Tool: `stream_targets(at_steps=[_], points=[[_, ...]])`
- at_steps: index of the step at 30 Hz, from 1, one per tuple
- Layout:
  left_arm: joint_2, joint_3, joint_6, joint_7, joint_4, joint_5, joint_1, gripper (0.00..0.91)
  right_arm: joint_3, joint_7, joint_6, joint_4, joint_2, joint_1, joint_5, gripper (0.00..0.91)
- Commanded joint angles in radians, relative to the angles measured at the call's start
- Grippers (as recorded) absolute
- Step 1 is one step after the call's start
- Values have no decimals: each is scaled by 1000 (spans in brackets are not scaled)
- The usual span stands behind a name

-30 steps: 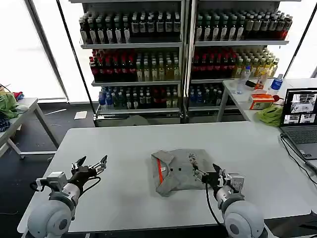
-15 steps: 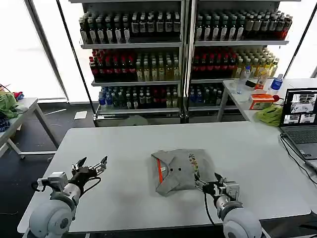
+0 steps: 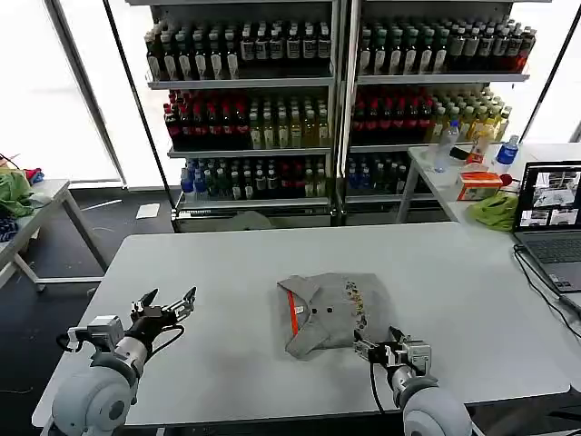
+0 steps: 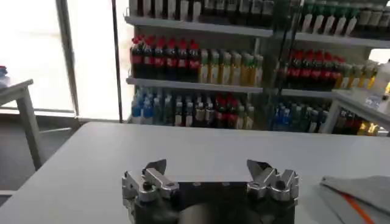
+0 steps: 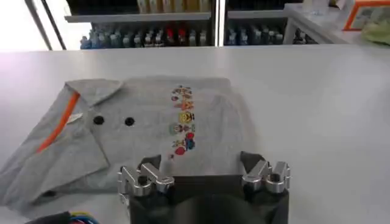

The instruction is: Fold and organize the clothes.

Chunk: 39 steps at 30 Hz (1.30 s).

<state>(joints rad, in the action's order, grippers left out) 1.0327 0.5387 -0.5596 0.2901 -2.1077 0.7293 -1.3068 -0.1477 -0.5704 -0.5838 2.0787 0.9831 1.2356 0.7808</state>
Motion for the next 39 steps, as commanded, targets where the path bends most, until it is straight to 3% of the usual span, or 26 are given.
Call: stream_targets(at_steps=[1, 17, 22, 24, 27, 37, 39], points=[[1, 0, -1, 0, -3, 0, -1, 907, 0, -8, 0, -12, -3, 18, 18, 907], [1, 10, -1, -1, -21, 2, -17, 907, -34, -17, 0, 29, 3, 10, 51, 907], [5, 16, -2, 0, -30, 1, -25, 907, -76, 20, 3, 54, 19, -80, -6, 907], [10, 18, -3, 0, -35, 1, -32, 907, -74, 80, 6, 31, 28, -131, -99, 907], [17, 22, -3, -1, -41, 0, -43, 907, -58, 103, 7, -4, 43, -188, -107, 907], [33, 25, -5, -1, -46, -5, -60, 907, 24, 112, 16, -227, 122, -392, -119, 907], [36, 24, -5, -1, -46, -5, -65, 907, 39, 144, 42, -285, 145, -417, -145, 907]])
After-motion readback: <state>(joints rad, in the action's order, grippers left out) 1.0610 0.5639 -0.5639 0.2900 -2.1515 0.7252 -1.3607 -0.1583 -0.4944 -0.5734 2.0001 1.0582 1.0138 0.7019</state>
